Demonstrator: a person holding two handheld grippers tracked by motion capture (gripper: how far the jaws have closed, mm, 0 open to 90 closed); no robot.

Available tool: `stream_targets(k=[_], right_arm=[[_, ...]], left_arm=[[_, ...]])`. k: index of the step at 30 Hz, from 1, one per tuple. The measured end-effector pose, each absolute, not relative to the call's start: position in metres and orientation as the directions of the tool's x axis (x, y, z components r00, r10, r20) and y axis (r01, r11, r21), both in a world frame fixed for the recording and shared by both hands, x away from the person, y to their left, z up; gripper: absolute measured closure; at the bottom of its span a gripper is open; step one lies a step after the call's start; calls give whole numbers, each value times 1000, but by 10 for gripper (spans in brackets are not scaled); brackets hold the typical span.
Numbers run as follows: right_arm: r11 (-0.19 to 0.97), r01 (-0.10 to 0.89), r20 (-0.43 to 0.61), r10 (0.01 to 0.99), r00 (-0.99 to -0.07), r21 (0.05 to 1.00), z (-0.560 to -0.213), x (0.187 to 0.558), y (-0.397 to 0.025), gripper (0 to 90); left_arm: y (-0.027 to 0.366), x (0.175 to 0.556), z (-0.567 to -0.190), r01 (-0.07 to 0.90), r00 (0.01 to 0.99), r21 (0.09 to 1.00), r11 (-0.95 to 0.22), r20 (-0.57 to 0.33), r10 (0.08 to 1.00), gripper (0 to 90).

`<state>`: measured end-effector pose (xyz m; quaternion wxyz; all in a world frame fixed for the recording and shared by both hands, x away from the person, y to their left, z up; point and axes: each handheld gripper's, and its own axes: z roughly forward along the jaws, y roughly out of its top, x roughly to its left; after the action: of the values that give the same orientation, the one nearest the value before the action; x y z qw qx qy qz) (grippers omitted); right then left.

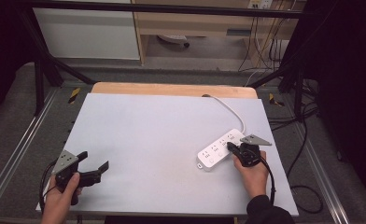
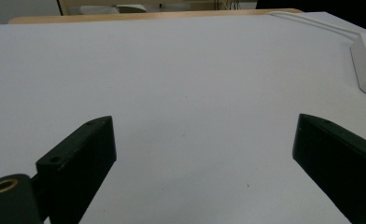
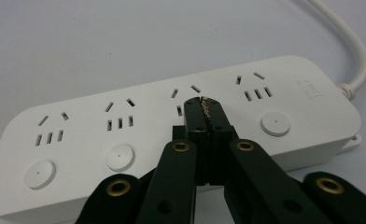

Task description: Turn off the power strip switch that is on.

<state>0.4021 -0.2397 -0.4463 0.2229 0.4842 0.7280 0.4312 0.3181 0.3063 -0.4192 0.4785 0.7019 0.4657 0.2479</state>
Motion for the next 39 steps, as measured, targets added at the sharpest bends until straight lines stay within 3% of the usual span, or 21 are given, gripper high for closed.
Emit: stream_targets(k=[39], right_arm=[[138,518,120,893,-434,844,-442,403,-243,900]], left_arm=[[306,319,-420,423,450,899,-112,-101,888,62]])
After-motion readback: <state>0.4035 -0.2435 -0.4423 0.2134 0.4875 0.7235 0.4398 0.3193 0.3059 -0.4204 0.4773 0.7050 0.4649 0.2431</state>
